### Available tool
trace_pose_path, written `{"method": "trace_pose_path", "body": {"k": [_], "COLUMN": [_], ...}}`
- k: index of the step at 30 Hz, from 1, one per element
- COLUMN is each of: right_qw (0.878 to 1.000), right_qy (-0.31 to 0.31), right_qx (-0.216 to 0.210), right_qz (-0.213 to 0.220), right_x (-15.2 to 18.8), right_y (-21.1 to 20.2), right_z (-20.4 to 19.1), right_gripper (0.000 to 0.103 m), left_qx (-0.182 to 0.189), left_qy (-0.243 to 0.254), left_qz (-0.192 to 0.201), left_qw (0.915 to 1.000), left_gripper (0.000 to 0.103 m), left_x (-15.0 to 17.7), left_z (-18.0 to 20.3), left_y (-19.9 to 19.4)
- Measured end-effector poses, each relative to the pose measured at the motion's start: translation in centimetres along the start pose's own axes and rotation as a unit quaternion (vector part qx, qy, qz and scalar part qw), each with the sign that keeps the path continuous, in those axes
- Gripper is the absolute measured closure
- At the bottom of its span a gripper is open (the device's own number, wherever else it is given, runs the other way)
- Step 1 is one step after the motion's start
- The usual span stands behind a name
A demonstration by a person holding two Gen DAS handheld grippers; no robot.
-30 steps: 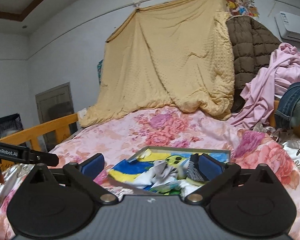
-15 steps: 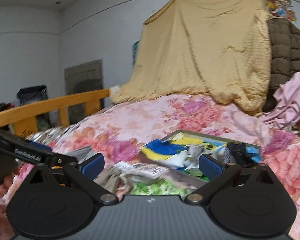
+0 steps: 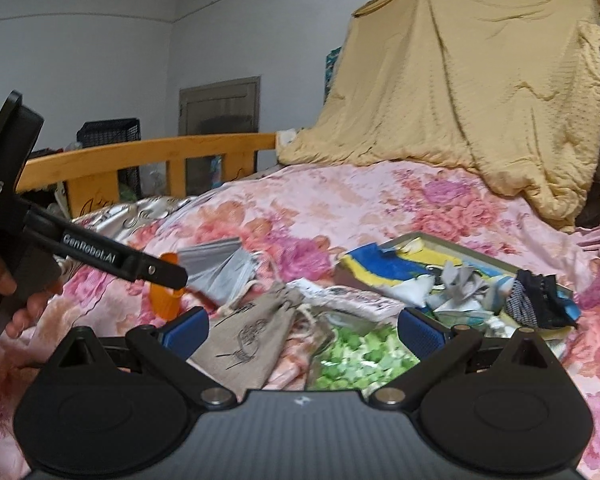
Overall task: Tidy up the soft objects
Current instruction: 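Move both tools back toward the remaining pile, then grasp the grey face mask with the left gripper while the right grasps the burlap pouch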
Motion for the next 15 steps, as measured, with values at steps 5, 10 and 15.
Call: {"method": "trace_pose_path", "body": {"k": [5, 10, 15], "right_qw": [1.0, 0.998, 0.998], "right_qy": [-0.005, -0.011, -0.029], "right_qx": [-0.018, -0.038, -0.036], "right_qz": [-0.019, -0.04, -0.052], "right_x": [1.0, 2.2, 2.8], "right_y": [1.3, 3.1, 4.8], "right_z": [-1.9, -3.9, -4.9], "right_gripper": [0.0, 0.0, 0.001], "left_qx": [-0.009, -0.01, 0.002], "left_qy": [-0.003, 0.004, 0.026], "left_qz": [0.001, 0.008, 0.004], "left_qw": [1.0, 0.9999, 0.9996], "left_gripper": [0.001, 0.001, 0.001], "left_x": [0.2, 0.2, -0.6], "left_z": [-1.8, -3.2, -4.0], "left_y": [0.5, 1.0, 1.3]}}
Point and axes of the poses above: each gripper's, at about its wrist camera, not at the fingertips, and y roughly the way its jaws point, z to its right, x to its underside, the point moved 10 cm from there along y, roughly the way its jaws point, and after that the axes turned 8 degrees about z, right-handed, at the moved point
